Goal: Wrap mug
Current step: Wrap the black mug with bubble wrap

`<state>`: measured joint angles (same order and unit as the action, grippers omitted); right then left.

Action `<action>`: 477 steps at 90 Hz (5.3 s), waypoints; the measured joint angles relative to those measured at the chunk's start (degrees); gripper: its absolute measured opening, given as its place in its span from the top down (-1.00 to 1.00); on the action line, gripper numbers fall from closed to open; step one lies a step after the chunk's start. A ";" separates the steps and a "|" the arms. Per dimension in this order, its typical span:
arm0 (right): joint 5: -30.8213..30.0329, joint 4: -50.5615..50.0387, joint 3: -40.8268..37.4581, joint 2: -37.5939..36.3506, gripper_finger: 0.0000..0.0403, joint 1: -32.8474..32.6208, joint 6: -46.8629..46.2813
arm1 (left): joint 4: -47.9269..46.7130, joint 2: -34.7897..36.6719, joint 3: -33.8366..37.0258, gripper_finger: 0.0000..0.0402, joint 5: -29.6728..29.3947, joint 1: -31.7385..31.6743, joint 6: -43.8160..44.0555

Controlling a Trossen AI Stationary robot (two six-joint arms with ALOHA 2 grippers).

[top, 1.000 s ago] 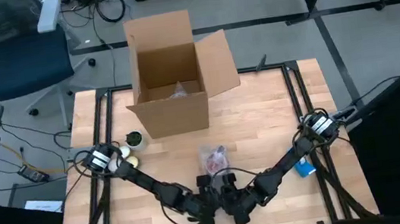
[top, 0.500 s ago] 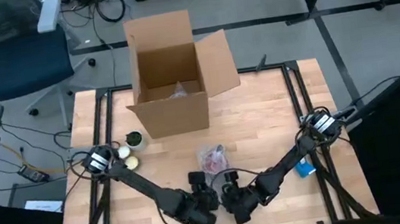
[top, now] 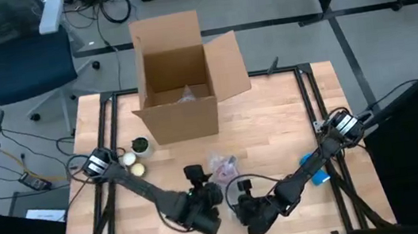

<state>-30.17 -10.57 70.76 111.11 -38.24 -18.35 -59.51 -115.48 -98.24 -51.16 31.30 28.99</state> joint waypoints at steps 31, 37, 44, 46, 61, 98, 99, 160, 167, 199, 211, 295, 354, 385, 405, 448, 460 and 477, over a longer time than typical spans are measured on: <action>0.94 0.15 0.04 -0.07 1.00 -0.02 0.52 | 8.68 -0.09 0.88 0.14 2.79 -5.83 -7.86; 0.96 0.15 0.07 -0.07 1.00 -0.02 0.88 | 9.86 -0.09 1.56 0.14 3.37 -5.95 -8.73; 0.70 0.07 0.07 -0.19 1.00 -0.04 0.98 | 12.05 -0.09 3.05 0.14 4.75 -5.94 -9.26; 0.40 0.08 0.07 -0.21 1.00 -0.04 1.00 | 12.85 -0.09 3.66 0.14 5.40 -5.91 -9.29; -1.63 -0.58 0.07 -0.79 1.00 -0.02 2.04 | 16.31 0.08 6.69 0.14 7.23 -5.10 -9.27; -7.46 -2.03 0.13 -8.80 0.95 1.92 7.27 | 19.47 -0.37 7.54 0.14 9.38 -3.90 -12.44; -7.48 -2.03 0.13 -8.86 0.95 1.99 7.51 | 19.45 -0.37 7.54 0.14 9.38 -3.89 -12.48; -6.14 -8.86 -0.74 -8.33 0.78 -1.03 0.36 | 32.20 -0.28 7.54 0.14 15.17 -3.46 -18.37; -6.39 -11.91 -0.70 -8.35 0.74 -2.15 -2.45 | 33.90 -0.28 7.54 0.14 16.13 -3.46 -18.65; -5.19 -24.65 -1.02 -8.11 0.53 -4.90 -14.88 | 42.59 -1.22 7.41 0.14 19.17 -4.38 -24.37; -3.49 -25.35 -0.55 -8.11 0.45 -5.16 -16.02 | 41.64 -1.53 7.41 0.14 19.31 -5.48 -24.32; 1.83 -44.03 12.17 -8.56 0.23 1.07 -2.11 | 21.27 -1.51 -2.82 0.14 8.50 -6.06 -26.02; 9.03 -37.67 13.52 -7.74 0.23 12.84 14.55 | 2.92 1.59 -1.14 0.14 4.34 2.16 -6.81; 12.00 -37.08 13.57 -3.56 0.23 14.02 16.56 | 23.45 1.55 5.97 0.14 7.83 1.53 -17.50; 19.02 -37.57 13.44 -3.06 0.24 15.95 18.39 | 34.13 1.58 10.17 0.14 18.02 -3.09 -26.05; 15.21 -40.14 13.35 -6.24 0.48 16.59 15.56 | 36.62 2.25 12.67 0.14 14.86 -3.38 -27.97; 14.42 -39.65 13.53 -6.58 0.57 15.89 13.71 | 36.04 2.25 14.31 0.14 14.88 -0.83 -23.70; 14.03 -38.62 13.51 -6.54 0.76 15.04 11.39 | 36.63 6.39 20.14 0.14 9.90 1.11 -15.23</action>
<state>-16.14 -49.19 84.27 104.57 -23.20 -6.95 -22.88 -109.09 -78.10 -41.27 32.40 13.76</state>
